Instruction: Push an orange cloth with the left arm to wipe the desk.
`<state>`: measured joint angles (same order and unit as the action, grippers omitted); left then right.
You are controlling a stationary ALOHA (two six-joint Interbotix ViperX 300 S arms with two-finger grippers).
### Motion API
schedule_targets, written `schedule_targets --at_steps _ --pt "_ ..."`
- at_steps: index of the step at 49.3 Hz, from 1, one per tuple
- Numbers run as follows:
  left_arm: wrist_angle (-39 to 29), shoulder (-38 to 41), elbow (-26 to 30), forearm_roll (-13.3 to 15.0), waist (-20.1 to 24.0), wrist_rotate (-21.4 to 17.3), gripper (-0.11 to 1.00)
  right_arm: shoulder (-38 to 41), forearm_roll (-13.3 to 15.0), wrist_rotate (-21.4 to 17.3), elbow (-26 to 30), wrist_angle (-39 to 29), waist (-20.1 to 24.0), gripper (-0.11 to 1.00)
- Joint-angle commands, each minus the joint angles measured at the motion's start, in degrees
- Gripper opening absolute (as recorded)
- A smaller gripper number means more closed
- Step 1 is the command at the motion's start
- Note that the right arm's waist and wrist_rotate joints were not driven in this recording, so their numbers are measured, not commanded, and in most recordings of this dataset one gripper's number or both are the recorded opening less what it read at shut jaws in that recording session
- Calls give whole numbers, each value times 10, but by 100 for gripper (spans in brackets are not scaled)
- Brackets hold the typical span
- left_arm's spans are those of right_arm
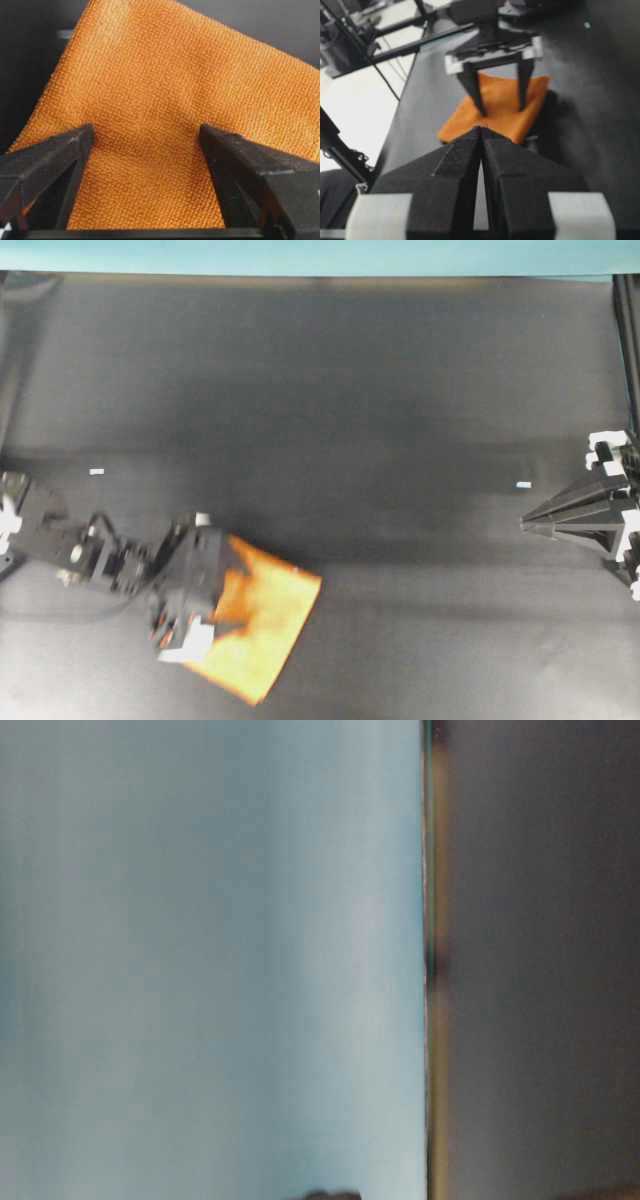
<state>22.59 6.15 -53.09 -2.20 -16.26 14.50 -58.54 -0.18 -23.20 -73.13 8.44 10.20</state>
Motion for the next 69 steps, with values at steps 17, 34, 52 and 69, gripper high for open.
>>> schedule_targets --at_steps 17,34,52,69 --pt "-4 7 25 -2 -144 56 84 2 0 0 4 2 -1 0" --pt "-26 9 38 -2 -149 47 84 -3 0 1 4 2 0 0" --pt "-28 -102 11 -3 -123 -25 84 -14 0 0 4 2 0 0" --pt "-28 -278 -83 -3 -115 -33 84 -19 0 1 4 -12 0 0"
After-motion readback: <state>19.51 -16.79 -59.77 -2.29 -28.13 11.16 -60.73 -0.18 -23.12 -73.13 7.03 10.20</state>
